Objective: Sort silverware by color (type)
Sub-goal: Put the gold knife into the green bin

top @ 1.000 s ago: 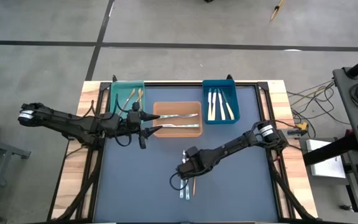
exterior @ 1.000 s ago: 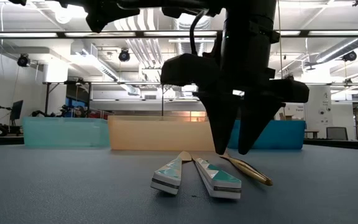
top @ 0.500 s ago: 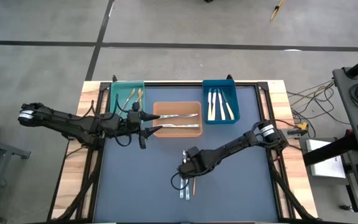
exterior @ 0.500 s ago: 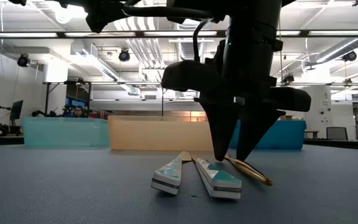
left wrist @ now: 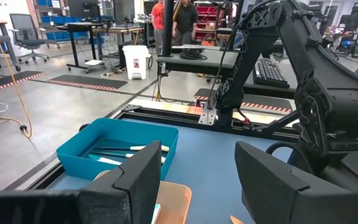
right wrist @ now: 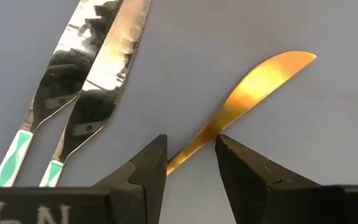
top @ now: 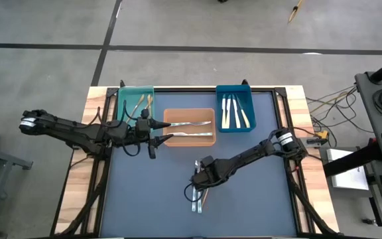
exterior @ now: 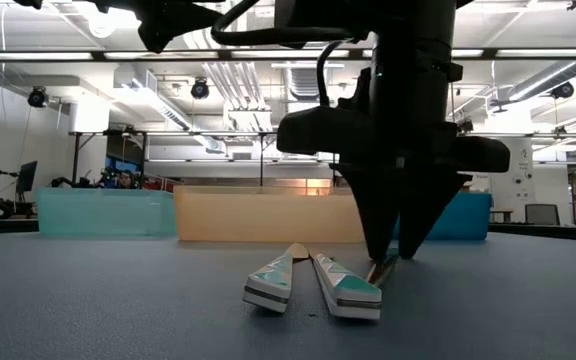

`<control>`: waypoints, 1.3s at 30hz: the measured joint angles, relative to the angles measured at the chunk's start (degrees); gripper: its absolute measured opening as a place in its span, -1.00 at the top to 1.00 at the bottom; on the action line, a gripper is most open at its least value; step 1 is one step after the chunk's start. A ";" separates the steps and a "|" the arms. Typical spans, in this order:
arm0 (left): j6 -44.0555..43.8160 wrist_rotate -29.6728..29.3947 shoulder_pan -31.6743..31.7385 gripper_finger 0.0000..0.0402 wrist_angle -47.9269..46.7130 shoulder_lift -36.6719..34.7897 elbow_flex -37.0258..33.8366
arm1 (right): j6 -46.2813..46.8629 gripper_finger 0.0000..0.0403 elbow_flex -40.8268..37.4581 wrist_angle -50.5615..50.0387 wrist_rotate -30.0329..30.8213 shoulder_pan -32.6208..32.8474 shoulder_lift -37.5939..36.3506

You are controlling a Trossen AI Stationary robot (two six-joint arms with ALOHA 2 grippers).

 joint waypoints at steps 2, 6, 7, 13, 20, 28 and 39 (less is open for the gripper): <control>-0.01 0.00 0.00 0.07 0.00 0.00 0.00 | 0.05 0.39 -0.02 -0.05 -0.13 0.00 0.00; -0.01 0.00 0.00 0.07 0.00 0.00 0.00 | 1.13 0.56 -0.09 -0.26 -0.18 0.00 0.00; -0.01 0.00 0.00 0.07 0.00 0.00 0.00 | 1.18 0.62 -0.10 -0.21 -0.19 0.00 0.00; -0.01 0.00 0.02 0.07 0.00 0.00 0.00 | 0.40 0.90 -0.13 0.19 -0.22 0.00 0.02; -0.01 0.00 0.00 0.07 0.00 0.00 0.00 | -0.70 0.95 -0.13 0.33 -0.19 0.00 0.02; -0.01 0.00 0.00 0.07 0.00 0.00 0.00 | -3.50 0.95 -0.47 -0.80 1.21 0.07 -2.08; 1.29 0.00 0.00 0.07 -0.51 0.00 -0.02 | -12.54 0.97 -0.85 -0.57 7.05 0.54 -9.82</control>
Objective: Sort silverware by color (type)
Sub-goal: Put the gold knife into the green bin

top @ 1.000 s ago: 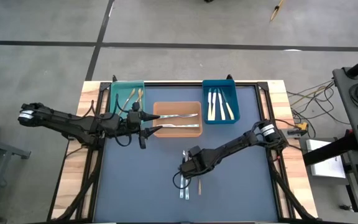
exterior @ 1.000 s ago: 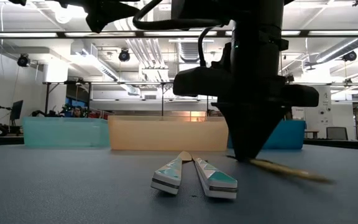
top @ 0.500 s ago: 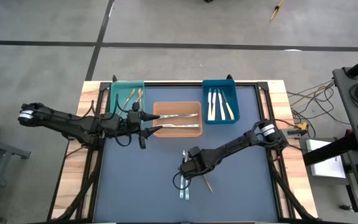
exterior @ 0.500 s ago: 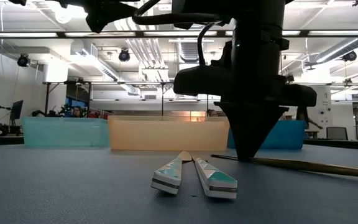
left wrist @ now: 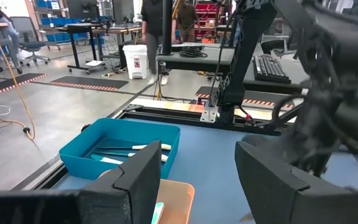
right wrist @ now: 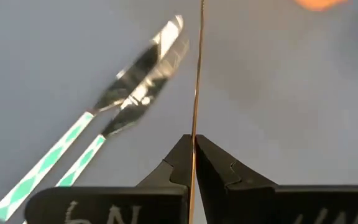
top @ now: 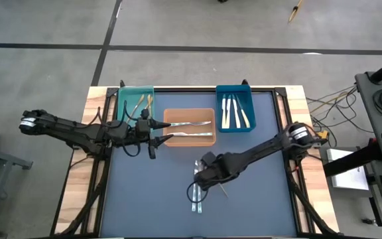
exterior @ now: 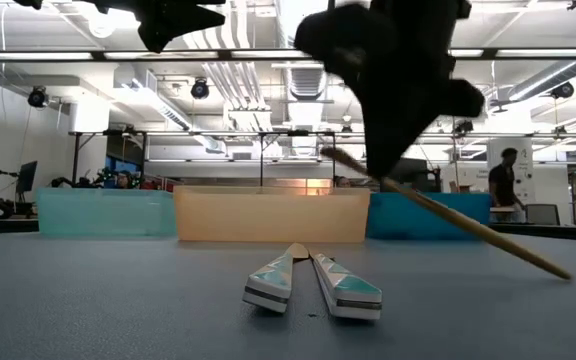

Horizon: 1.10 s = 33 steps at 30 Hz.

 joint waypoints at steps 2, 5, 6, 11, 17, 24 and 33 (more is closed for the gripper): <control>0.54 0.00 0.01 0.07 0.03 0.00 0.00 | -2.18 0.96 -0.24 0.15 1.84 0.13 -1.47; 1.20 0.00 0.00 0.07 0.03 -0.07 0.00 | -4.16 0.96 -0.64 0.31 5.35 0.16 -3.21; 1.24 0.00 0.00 0.07 0.08 -0.12 -0.02 | -5.13 0.96 -0.75 0.67 6.58 0.16 -3.68; 1.83 0.04 0.01 0.07 0.01 -0.22 -0.02 | -10.81 0.96 -3.26 4.95 9.97 0.26 -6.14; 6.64 13.89 0.00 0.07 -2.79 -0.09 -0.02 | -18.62 0.96 -12.62 20.24 12.07 0.26 -11.09; 11.76 23.98 -0.02 0.07 -3.78 0.82 -1.52 | -25.26 0.96 -25.95 41.99 12.86 0.24 -16.27; 12.84 23.93 0.62 0.07 11.47 12.27 -4.54 | -26.71 0.96 -32.33 50.26 14.00 0.20 -17.52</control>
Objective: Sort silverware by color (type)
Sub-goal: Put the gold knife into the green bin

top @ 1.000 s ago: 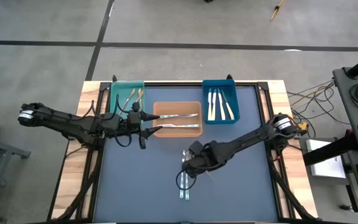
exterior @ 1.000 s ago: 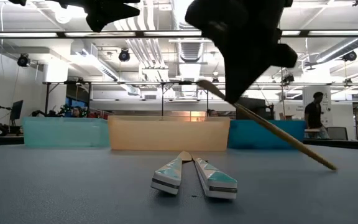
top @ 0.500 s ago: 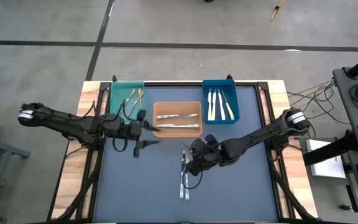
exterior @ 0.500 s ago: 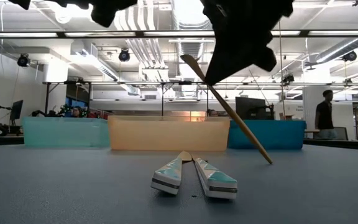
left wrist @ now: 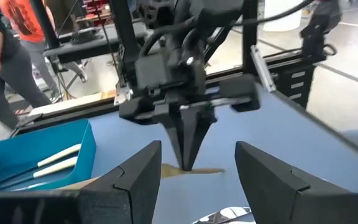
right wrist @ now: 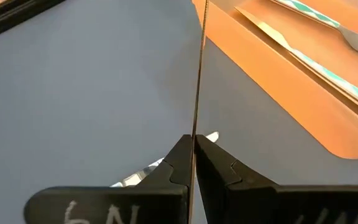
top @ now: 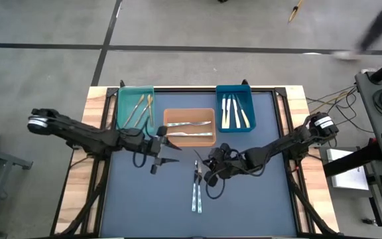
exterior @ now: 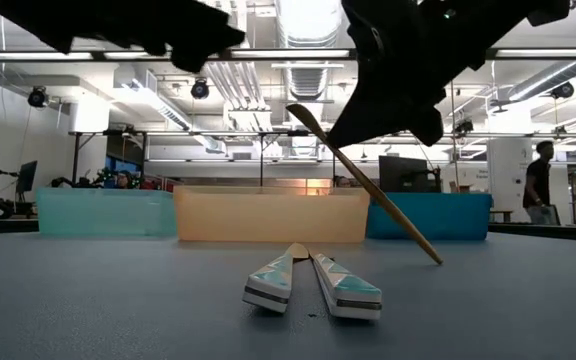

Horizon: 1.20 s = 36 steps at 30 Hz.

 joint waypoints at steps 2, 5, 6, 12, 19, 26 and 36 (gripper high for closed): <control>-0.26 -0.13 0.48 0.07 3.67 3.76 0.02 | -0.73 0.96 -0.28 0.34 0.02 0.00 0.00; -1.06 -2.78 1.12 0.07 9.93 9.52 -0.01 | -2.41 0.96 -0.49 1.93 -0.02 0.02 0.00; -1.12 -4.27 1.35 0.07 12.38 11.28 0.01 | -2.63 0.96 -0.48 2.07 -0.02 0.00 -0.01; -2.72 -5.98 2.50 0.07 21.47 19.30 0.02 | -3.27 0.96 -0.63 2.48 -0.04 0.00 -0.04; -2.79 -3.38 2.59 0.07 25.88 23.39 0.02 | -4.00 0.96 -0.74 2.48 -0.07 0.02 -0.04; -4.30 -2.51 2.75 0.07 30.70 28.06 0.83 | -4.02 0.96 -0.74 2.46 -0.13 0.00 -0.04; -5.85 -2.51 2.81 0.22 36.42 33.09 1.96 | -4.62 0.96 -0.74 2.65 -0.17 0.00 -0.04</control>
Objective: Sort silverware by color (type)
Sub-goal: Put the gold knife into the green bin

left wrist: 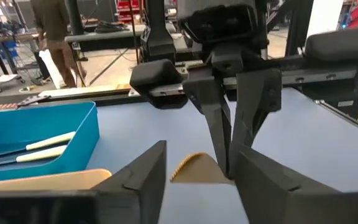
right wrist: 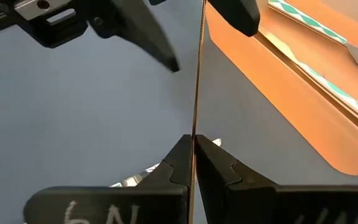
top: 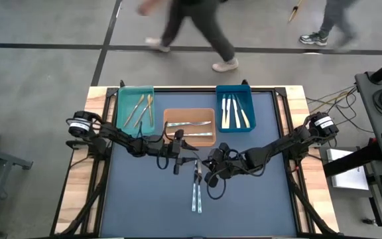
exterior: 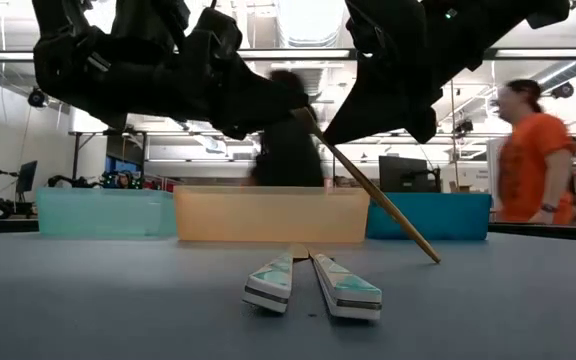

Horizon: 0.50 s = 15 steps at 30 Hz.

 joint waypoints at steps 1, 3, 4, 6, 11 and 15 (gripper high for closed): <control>0.00 -0.09 0.01 0.28 0.29 0.09 0.00 | -0.13 0.96 0.00 0.00 0.02 0.02 0.00; -0.26 -0.32 0.00 0.45 0.26 0.09 0.00 | -0.23 0.96 0.00 -0.01 0.02 0.00 0.00; -0.43 -0.36 0.00 0.55 0.21 0.08 0.00 | -0.44 0.96 0.00 0.00 0.02 0.00 0.00; -0.67 -0.46 0.02 0.77 0.15 -0.10 0.00 | -0.80 0.96 0.00 -0.02 0.14 0.02 0.00; -1.81 -0.03 -0.07 0.96 0.26 -0.60 0.00 | -0.99 0.96 0.00 -0.15 1.11 -0.01 0.00; -1.85 -0.05 -0.09 0.99 -0.75 -2.10 -0.02 | -1.21 0.95 0.00 -0.19 1.97 -0.07 -0.15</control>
